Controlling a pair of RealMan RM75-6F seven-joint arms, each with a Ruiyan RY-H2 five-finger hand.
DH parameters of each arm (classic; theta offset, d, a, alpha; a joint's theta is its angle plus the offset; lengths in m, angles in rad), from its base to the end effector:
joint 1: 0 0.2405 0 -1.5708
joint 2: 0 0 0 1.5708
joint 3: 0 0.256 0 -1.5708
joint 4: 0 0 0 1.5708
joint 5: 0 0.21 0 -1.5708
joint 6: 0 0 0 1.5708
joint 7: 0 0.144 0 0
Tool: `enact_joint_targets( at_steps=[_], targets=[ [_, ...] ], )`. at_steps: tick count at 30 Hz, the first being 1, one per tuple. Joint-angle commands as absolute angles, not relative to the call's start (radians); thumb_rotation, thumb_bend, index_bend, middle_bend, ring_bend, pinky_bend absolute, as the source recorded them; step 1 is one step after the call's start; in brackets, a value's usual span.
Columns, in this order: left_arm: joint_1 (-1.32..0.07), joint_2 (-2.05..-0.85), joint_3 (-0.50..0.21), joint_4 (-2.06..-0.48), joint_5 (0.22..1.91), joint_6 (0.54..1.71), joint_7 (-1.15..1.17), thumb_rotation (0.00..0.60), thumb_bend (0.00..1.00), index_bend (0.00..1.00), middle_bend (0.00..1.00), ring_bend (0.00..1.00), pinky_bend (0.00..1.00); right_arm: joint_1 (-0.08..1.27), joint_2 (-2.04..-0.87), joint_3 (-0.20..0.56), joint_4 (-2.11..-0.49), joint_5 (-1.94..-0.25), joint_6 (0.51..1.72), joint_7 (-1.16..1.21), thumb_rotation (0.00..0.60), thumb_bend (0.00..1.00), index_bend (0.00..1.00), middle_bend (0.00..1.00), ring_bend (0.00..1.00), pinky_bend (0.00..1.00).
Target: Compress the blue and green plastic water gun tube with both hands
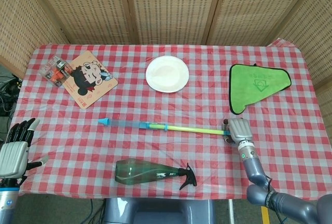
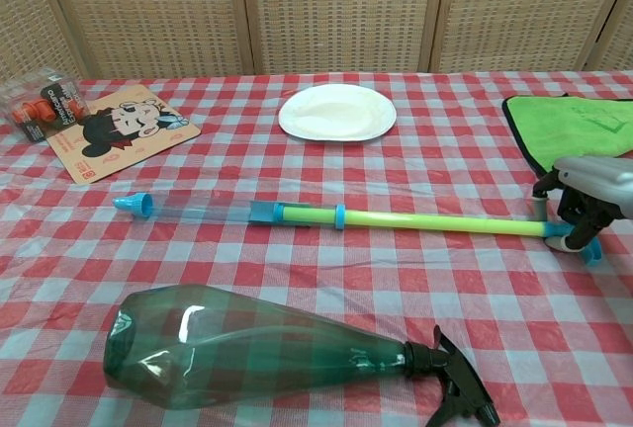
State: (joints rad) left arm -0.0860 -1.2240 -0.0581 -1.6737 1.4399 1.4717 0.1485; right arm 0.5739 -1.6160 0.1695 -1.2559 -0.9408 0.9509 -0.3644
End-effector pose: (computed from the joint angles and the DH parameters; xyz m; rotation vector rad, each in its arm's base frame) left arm -0.2957 0.1810 0.1225 -1.3494 -0.9557 -0.8849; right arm -0.2628 -0.3329 -0.0161 1.5883 -1.1207 0.6390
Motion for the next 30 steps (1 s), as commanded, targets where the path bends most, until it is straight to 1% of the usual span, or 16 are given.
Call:
enact_joint_targets(
  at_steps=[1,6,15,17,22,27,29,30],
  targets=[
    [-0.086,-1.223,-0.058,-1.678,1.44,1.473,0.148,0.6,0.06,0.0,0.0,0.0,0.0,0.572,-1.603,0.175,-1.274,-0.952,0.957,-0.355,0.6,0.5,0.72,1.0,0.92,0.43],
    [-0.091,-1.213,-0.061,-1.696,1.438,1.467,0.15,0.6,0.06,0.0,0.0,0.0,0.0,0.581,-1.553,0.201,-1.353,-0.96,0.976,-0.362,0.6,0.5,0.76,1.0,0.92,0.44],
    [-0.124,-1.141,-0.096,-1.784,1.418,1.441,0.173,0.6,0.06,0.0,0.0,0.0,0.0,0.617,-1.444,0.267,-1.538,-0.906,0.973,-0.388,0.6,0.5,0.78,1.0,0.92,0.44],
    [-0.141,-1.117,-0.111,-1.814,1.402,1.42,0.185,0.6,0.06,0.0,0.0,0.0,0.0,0.631,-1.422,0.281,-1.572,-0.886,0.978,-0.409,0.6,0.5,0.78,1.0,0.92,0.44],
    [-0.187,-1.076,-0.145,-1.866,1.358,1.367,0.222,0.6,0.08,0.06,0.0,0.0,0.0,0.655,-1.384,0.307,-1.631,-0.848,0.987,-0.433,0.6,0.5,0.78,1.0,0.92,0.44],
    [-0.244,-1.047,-0.186,-1.904,1.301,1.302,0.248,0.6,0.09,0.07,0.0,0.0,0.0,0.677,-1.355,0.318,-1.665,-0.821,0.992,-0.454,0.6,0.5,0.78,1.0,0.92,0.44],
    [-0.287,-1.033,-0.22,-1.915,1.261,1.264,0.276,0.6,0.09,0.07,0.0,0.0,0.0,0.687,-1.343,0.325,-1.677,-0.808,0.994,-0.461,0.6,0.5,0.78,1.0,0.92,0.44],
    [-0.325,-1.022,-0.251,-1.923,1.226,1.234,0.305,0.6,0.09,0.07,0.0,0.0,0.0,0.696,-1.335,0.329,-1.681,-0.798,0.993,-0.466,0.6,0.5,0.78,1.0,0.92,0.44]
  ],
)
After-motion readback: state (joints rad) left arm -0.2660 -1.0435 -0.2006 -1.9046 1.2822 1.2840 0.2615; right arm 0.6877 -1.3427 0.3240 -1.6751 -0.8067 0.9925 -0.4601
